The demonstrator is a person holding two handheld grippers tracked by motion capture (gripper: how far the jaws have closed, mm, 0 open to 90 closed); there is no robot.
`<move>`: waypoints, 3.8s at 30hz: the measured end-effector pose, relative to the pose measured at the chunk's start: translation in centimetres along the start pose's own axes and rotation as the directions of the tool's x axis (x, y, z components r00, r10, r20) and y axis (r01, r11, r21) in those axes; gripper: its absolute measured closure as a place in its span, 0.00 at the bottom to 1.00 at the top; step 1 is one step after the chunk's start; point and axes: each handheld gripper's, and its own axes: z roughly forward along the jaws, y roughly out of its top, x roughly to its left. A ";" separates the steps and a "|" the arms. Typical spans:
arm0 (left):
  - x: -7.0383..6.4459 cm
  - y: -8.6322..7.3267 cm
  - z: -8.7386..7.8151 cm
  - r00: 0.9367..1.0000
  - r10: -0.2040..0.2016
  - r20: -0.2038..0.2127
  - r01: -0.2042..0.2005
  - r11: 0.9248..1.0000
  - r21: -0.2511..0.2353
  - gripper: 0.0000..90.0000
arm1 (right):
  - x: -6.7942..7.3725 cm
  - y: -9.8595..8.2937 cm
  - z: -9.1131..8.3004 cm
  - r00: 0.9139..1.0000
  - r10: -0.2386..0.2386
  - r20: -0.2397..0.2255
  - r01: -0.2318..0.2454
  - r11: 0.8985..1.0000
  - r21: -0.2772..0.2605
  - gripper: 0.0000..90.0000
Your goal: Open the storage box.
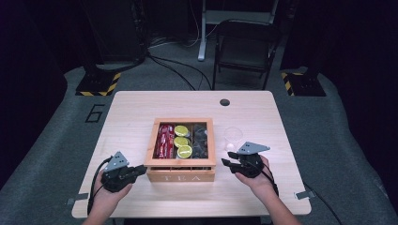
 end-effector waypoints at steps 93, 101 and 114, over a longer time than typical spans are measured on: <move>3.4 10.1 0.2 0.993 0.027 -0.118 -0.052 0.977 -0.209 0.63 | 0.6 11.0 -0.7 1.000 -0.025 0.002 0.025 0.987 -0.162 0.60; 4.0 10.7 0.3 0.995 -0.010 -0.096 -0.012 0.974 -0.228 0.62 | 0.2 11.6 -0.7 1.000 -0.005 0.008 0.006 0.985 -0.175 0.60; 3.9 10.4 0.3 0.995 -0.012 -0.102 -0.012 0.971 -0.240 0.62 | 0.8 10.5 -0.6 1.000 0.008 0.027 -0.003 0.986 -0.168 0.57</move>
